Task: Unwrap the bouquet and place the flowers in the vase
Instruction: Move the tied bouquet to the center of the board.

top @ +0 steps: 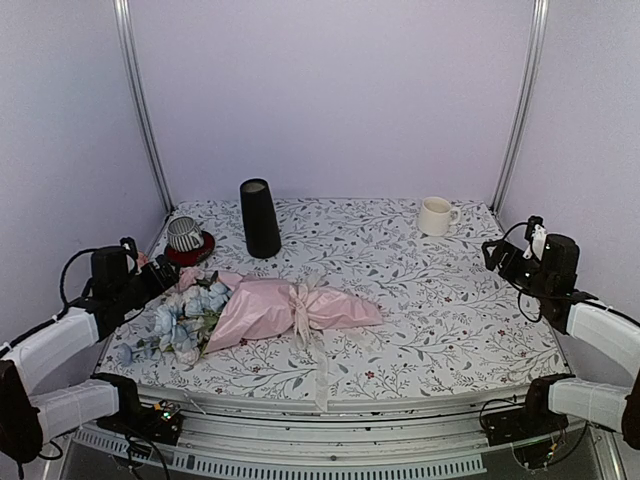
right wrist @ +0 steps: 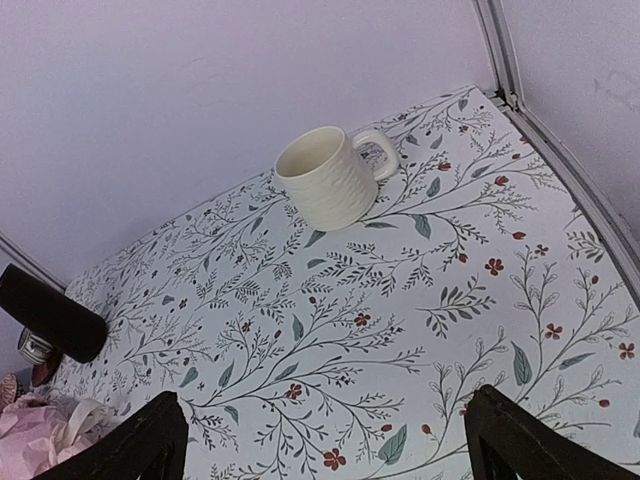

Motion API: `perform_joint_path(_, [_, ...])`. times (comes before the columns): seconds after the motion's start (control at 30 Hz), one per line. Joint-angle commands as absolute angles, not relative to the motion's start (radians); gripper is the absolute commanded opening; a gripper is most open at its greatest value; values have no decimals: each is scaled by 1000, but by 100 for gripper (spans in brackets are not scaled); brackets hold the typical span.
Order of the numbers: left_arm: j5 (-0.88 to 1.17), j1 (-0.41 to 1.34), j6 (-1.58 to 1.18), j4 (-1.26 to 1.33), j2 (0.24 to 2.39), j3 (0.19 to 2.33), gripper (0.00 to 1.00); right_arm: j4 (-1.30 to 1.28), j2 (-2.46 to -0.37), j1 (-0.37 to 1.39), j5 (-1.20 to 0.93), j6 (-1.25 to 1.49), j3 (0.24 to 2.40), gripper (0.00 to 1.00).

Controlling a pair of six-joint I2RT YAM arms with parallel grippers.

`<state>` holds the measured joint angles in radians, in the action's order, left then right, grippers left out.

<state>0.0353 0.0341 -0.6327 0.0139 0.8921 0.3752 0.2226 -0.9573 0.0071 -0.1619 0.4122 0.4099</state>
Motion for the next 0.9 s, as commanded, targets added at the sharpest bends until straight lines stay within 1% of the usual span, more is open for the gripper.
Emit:
perform_joint_path(0.0, [32, 33, -626, -20, 895, 409, 98, 158, -981, 7, -103, 487, 422, 99])
perform_joint_path(0.07, [51, 34, -631, -24, 884, 411, 98, 122, -1004, 8, -104, 482, 454, 99])
perform_joint_path(0.13, [91, 34, -630, -20, 873, 413, 98, 116, -1035, 8, -156, 458, 475, 99])
perform_joint_path(0.23, [178, 33, -604, -3, 844, 414, 98, 142, -1096, 8, -354, 394, 508, 99])
perform_joint_path(0.33, [322, 33, -569, 20, 821, 425, 98, 103, -1215, 10, -566, 371, 597, 99])
perform_joint_path(0.43, [416, 34, -563, 21, 808, 450, 98, 92, -1292, 46, -672, 352, 661, 99])
perform_joint_path(0.67, [540, 62, -565, 18, 790, 488, 98, 80, -1361, 209, -598, 278, 740, 99])
perform_joint_path(0.87, [536, 83, -562, 14, 767, 505, 98, 79, -1343, 390, -409, 235, 793, 99])
